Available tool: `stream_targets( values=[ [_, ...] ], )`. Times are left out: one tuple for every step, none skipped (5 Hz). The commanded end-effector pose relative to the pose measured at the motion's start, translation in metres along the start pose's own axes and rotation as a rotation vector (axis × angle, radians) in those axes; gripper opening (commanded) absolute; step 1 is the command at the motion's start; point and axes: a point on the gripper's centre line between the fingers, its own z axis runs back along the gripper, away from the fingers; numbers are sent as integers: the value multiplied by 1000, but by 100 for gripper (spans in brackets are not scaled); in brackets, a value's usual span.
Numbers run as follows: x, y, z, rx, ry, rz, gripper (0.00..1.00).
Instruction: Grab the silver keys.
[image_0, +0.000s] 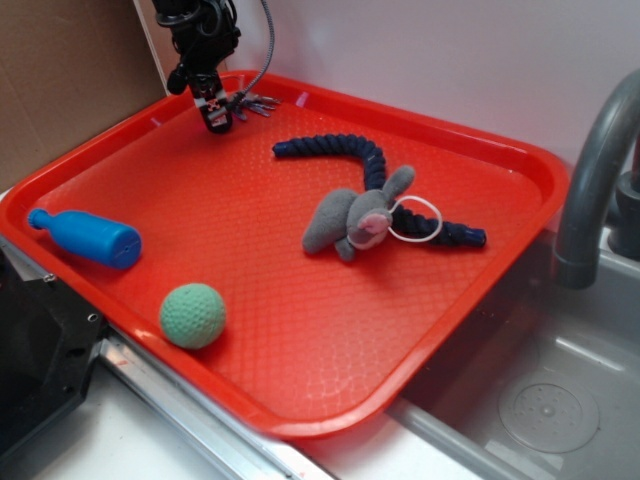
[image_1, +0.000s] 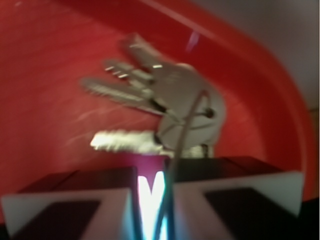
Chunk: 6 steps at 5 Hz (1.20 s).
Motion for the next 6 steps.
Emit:
stream_targets(
  values=[
    [-2,-33,90,-50,-26,84,0],
    [5,-69,147,-93,17,164,0],
    [17,-80,187,-80,42,199,0],
    [16,-87,206,-87,30,213,0],
    [17,-86,205,-92,23,222,0],
    [20,-85,197,-92,36,229,0]
  ],
)
